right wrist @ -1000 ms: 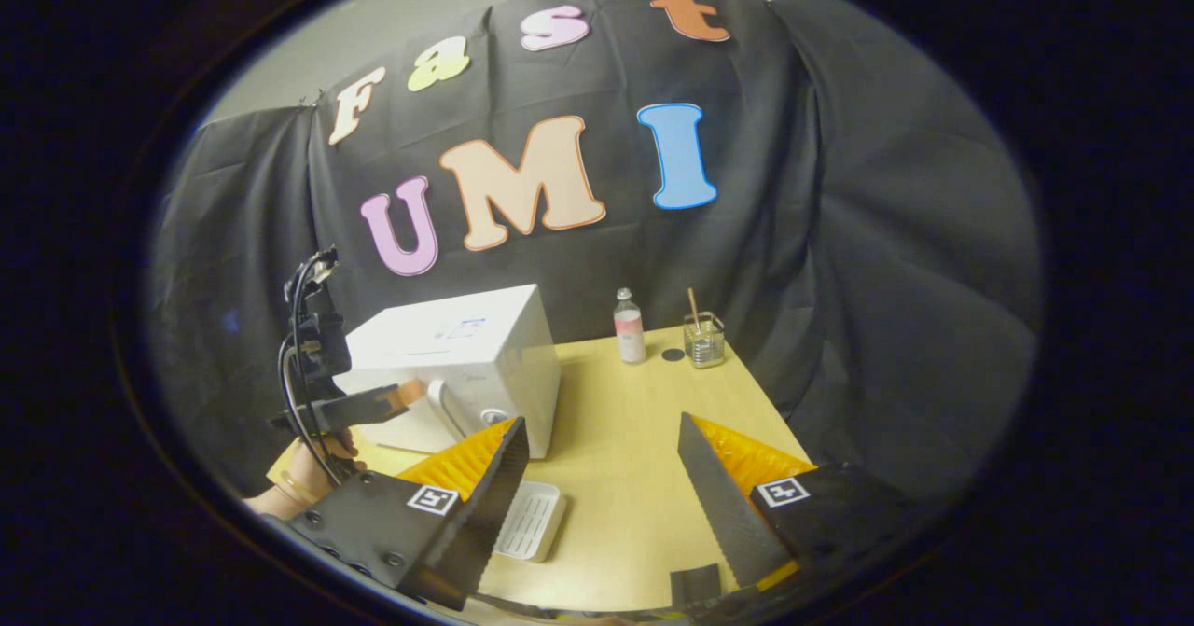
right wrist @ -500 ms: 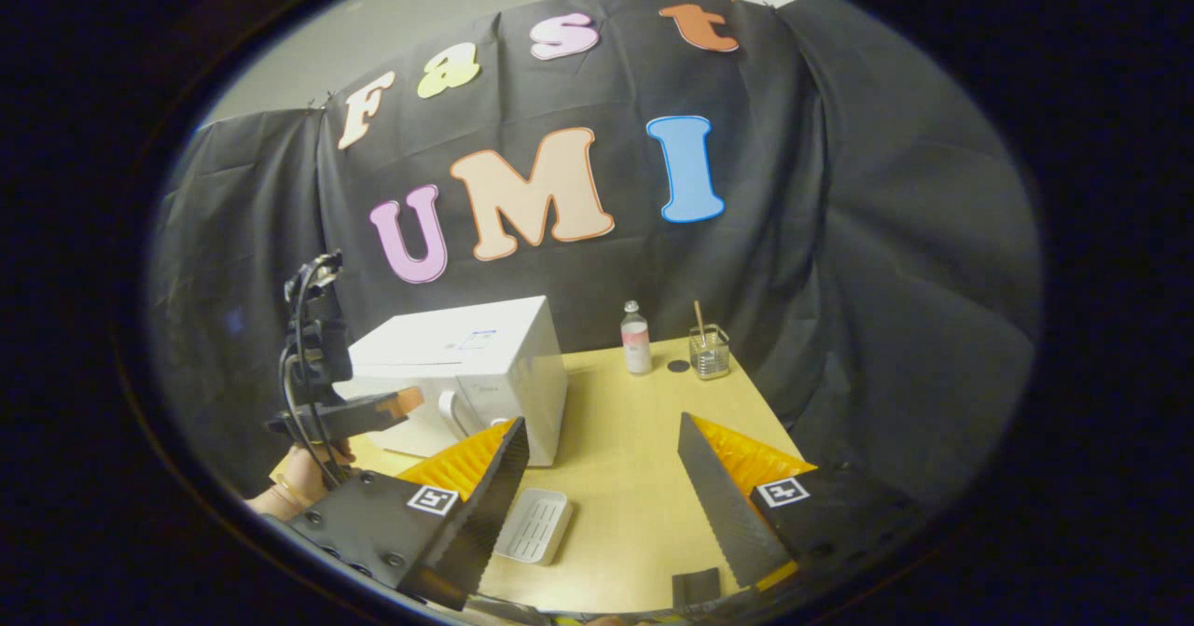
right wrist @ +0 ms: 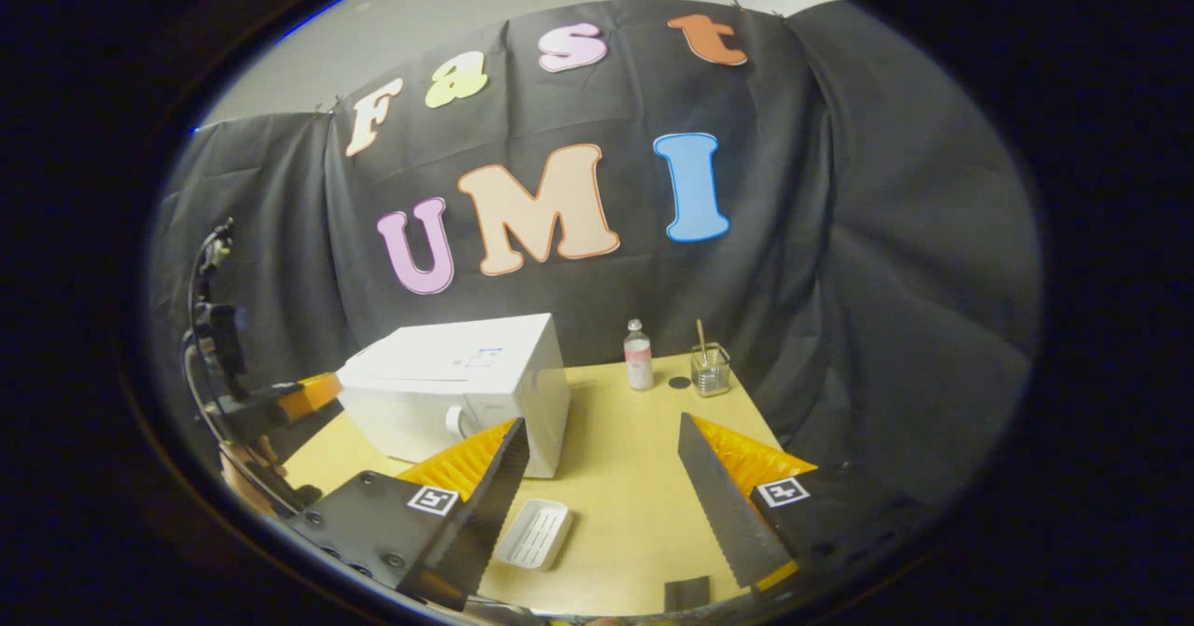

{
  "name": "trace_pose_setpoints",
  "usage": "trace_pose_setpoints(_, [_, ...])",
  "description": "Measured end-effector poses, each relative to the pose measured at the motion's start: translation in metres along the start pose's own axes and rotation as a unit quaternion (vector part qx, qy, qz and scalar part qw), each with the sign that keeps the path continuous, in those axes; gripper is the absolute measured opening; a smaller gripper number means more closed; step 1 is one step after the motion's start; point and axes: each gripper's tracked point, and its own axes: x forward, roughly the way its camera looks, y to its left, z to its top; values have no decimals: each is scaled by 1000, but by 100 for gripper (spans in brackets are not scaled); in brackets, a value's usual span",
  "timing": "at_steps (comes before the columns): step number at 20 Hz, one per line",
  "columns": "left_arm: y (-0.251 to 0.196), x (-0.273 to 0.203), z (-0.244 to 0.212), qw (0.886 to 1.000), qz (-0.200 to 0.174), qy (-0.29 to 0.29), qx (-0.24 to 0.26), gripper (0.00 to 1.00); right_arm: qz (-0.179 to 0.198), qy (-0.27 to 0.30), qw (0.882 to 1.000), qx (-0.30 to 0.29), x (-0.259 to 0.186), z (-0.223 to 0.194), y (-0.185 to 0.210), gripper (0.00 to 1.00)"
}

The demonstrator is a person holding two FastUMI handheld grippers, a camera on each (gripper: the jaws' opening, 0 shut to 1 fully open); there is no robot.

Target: Open the microwave oven with the left hand, put the food in, and close the microwave oven.

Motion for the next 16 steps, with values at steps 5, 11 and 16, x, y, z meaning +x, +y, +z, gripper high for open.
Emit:
trace_pose_setpoints(5, [3, -31, 36, 1000, 2, -14, -14, 48, 33, -38, 999, -21, 8, 38, 27, 99])
trace_pose_setpoints(11, [6, -49, 51, 999, 27, -31, 2, 96, 58, -67, 996, -26, 13, 65, 48, 100])
trace_pose_setpoints(16, [9, -55, 57, 998, 42, -44, 13, 96, 61, -72, 995, -14, 15, 68, 49, 99])
